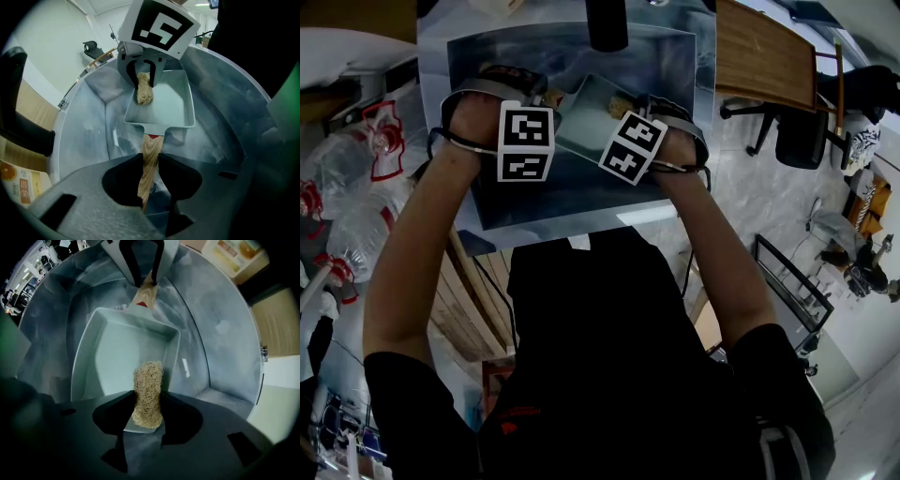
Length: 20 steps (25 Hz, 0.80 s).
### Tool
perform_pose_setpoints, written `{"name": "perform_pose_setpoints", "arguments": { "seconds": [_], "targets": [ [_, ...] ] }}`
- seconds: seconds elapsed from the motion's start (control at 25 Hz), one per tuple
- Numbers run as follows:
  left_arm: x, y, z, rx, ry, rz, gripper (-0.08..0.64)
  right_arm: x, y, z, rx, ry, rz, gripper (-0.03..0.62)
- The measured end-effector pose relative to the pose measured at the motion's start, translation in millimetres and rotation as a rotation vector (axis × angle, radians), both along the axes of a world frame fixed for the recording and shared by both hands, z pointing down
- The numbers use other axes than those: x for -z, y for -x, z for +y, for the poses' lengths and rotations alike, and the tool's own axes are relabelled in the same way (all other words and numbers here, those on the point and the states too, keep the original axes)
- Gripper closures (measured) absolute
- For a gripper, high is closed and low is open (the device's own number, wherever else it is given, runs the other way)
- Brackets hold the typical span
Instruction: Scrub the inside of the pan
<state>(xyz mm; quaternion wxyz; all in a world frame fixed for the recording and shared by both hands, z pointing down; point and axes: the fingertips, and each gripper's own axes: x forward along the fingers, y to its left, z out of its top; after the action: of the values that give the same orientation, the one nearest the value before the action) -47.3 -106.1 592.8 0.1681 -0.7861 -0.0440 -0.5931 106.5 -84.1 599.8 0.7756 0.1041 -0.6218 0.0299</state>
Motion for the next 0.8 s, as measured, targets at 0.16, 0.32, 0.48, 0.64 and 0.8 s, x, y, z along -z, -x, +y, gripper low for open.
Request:
{"name": "perform_pose_setpoints", "arguments": {
  "seconds": [0.16, 0.32, 0.48, 0.64, 0.8],
  "targets": [
    [0, 0, 0, -0.004, -0.001, -0.001, 0.445, -6, -3, 1, 0.01, 0.019, 0.019, 0.414],
    [0, 0, 0, -0.001, -0.001, -0.003, 0.445, -13, -7, 6, -0.014, 0.047, 0.014, 0.416],
    [0, 0, 0, 0.003, 0.0, -0.006, 0.445, -16, -8, 7, -0.017, 0.048, 0.01, 0.417],
    [1, 0, 0, 0.008, 0.001, -0.011, 0.445, -15, -6, 10, 0.005, 0.051, 0.007, 0.419],
    [0, 0, 1, 0.01, 0.003, -0.013, 0.448, -14, 0, 22, 0.029, 0.077, -0.007, 0.419]
  ]
}}
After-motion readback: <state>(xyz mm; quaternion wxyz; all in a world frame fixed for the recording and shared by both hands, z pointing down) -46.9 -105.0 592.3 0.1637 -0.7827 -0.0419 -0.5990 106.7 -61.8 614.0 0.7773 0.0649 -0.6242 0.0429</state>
